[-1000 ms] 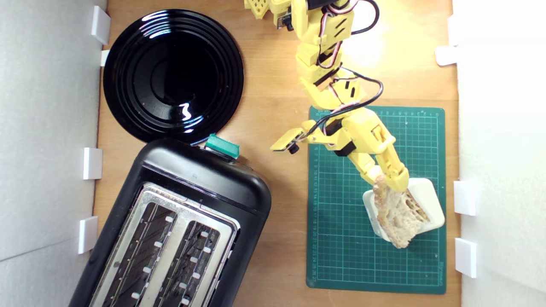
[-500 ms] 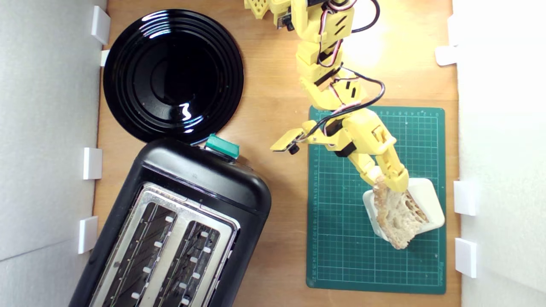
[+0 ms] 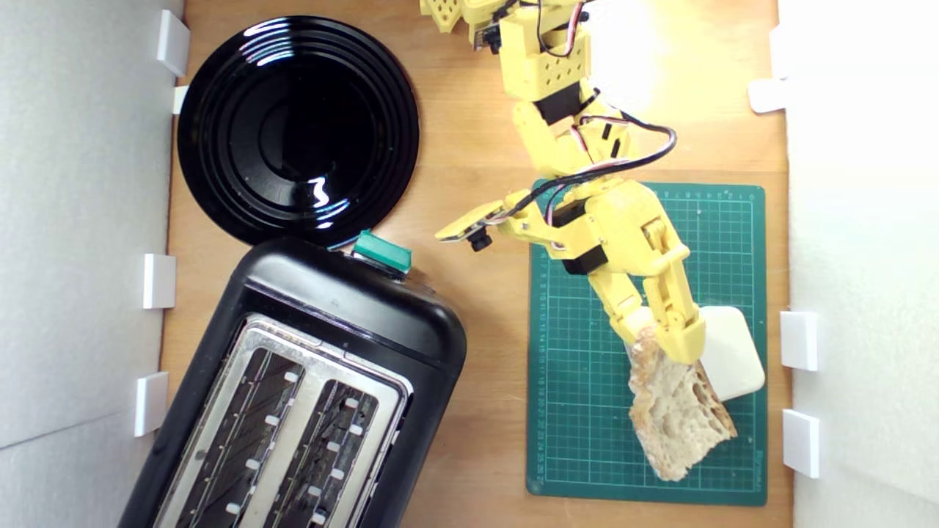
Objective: Pick bread and place in toaster
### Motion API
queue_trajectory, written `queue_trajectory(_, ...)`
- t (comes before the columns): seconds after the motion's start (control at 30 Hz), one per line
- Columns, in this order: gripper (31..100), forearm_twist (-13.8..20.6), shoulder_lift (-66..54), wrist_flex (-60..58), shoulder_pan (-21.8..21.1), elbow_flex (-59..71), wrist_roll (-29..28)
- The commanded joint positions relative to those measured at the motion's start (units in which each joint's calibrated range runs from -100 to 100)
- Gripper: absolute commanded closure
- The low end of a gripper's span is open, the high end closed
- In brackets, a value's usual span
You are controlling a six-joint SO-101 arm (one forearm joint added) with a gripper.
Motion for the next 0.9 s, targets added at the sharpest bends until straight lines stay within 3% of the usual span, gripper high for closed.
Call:
queue_trajectory(0.0, 74.0, -0.57, -15.09, 4.81, 1.59, -1.70, -0.17)
queue_trajectory(0.3, 73.8, -0.66, -33.23, 11.64, 1.92, -2.15, 0.30)
queue_trajectory(0.4, 74.0, -3.56, -36.80, 13.94, 2.64, -4.06, 1.92)
queue_trajectory(0.6, 74.0, -12.90, -38.05, 21.19, 3.45, -14.86, 9.14)
queue_trajectory(0.87, 74.0, -12.99, -37.97, 35.96, 5.30, -32.56, 15.00)
